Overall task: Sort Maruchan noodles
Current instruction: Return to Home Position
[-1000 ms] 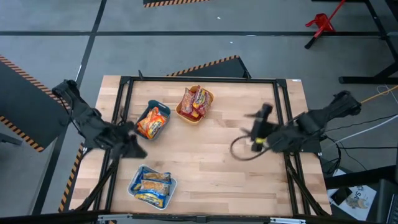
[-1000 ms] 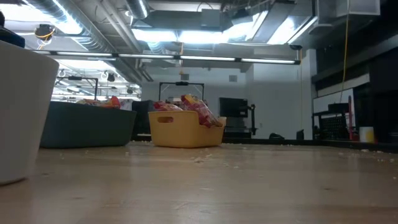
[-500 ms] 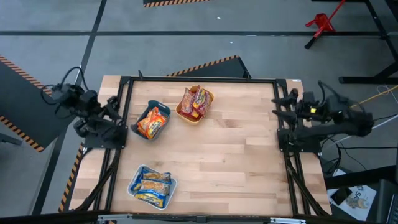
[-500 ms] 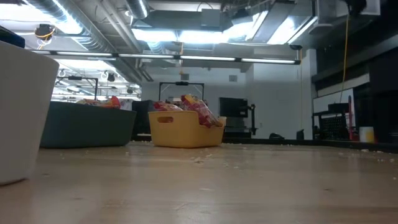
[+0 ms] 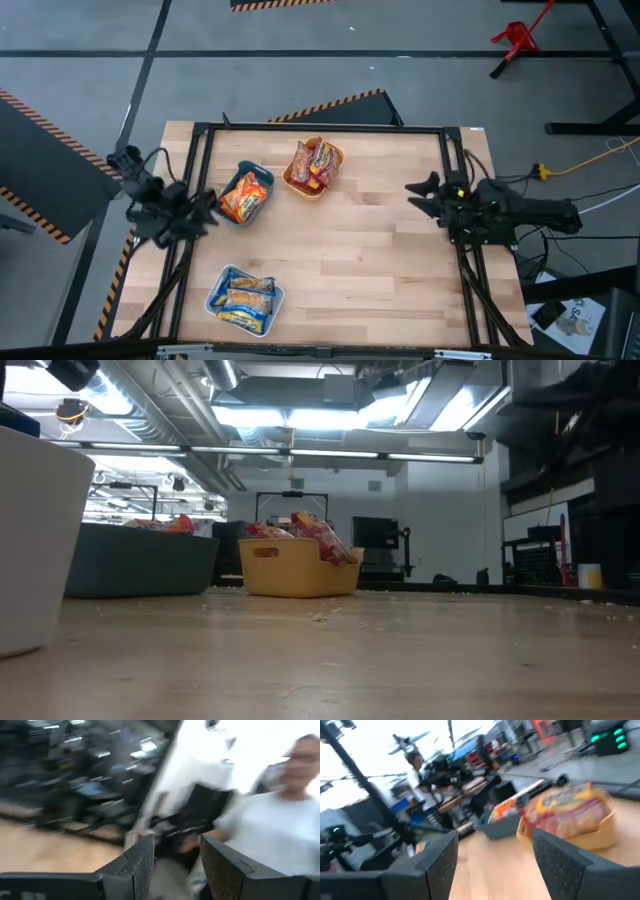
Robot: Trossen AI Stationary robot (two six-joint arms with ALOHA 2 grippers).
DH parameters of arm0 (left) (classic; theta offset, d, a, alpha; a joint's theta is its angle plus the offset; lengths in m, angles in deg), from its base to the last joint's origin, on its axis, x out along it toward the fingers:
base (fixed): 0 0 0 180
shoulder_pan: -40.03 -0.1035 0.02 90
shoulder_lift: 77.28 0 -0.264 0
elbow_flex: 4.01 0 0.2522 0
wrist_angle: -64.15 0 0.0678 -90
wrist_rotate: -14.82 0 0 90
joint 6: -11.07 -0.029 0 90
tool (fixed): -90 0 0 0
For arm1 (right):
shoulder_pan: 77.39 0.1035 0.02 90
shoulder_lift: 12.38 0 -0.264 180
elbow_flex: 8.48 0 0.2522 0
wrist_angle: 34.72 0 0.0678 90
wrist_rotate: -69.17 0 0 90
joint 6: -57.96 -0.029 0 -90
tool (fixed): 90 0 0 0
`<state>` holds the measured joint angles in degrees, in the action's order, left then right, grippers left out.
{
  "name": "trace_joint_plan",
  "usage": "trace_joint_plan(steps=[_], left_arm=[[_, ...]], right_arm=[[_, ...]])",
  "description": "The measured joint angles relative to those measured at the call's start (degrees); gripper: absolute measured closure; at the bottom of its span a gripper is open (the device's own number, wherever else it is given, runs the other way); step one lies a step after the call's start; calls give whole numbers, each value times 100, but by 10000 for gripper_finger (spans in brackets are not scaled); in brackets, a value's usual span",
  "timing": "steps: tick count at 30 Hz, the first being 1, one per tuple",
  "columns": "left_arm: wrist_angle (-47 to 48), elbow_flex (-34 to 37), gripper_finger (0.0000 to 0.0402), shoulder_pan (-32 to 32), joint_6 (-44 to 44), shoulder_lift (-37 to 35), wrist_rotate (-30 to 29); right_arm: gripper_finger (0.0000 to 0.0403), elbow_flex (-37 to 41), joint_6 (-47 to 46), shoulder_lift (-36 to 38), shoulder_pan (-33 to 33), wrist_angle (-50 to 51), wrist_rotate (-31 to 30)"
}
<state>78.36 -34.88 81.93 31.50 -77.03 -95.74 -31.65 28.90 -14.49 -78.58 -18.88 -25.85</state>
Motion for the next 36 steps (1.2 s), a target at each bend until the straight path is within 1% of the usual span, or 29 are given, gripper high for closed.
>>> trace_joint_plan(steps=[2,4,5,6,8,13,15,18,25,36], left_arm=[[-997,568,248,6,-3,-6,448],[-1694,1191,248,4,1,-4,671],[-2027,1478,248,4,26,-4,756],[-2241,1666,248,5,108,-4,845],[-1938,1618,248,6,244,31,936],[-1558,1669,248,9,-212,38,1240],[-1399,1669,248,9,-299,62,1106],[-1049,1669,248,6,-265,77,792],[-922,1669,248,6,-299,86,801],[-911,1669,248,6,-302,86,800]], right_arm=[[162,387,-62,3,0,-584,187],[162,745,-182,85,0,-1066,220],[162,888,-231,92,3,-1096,228],[162,893,-225,112,2,-880,224],[162,890,-108,122,2,-749,198],[162,890,166,151,2,-434,-99],[162,890,263,124,4,-422,-62],[162,888,475,51,4,-371,187],[162,888,405,-125,4,-304,611],[162,888,383,-151,4,-305,570]])
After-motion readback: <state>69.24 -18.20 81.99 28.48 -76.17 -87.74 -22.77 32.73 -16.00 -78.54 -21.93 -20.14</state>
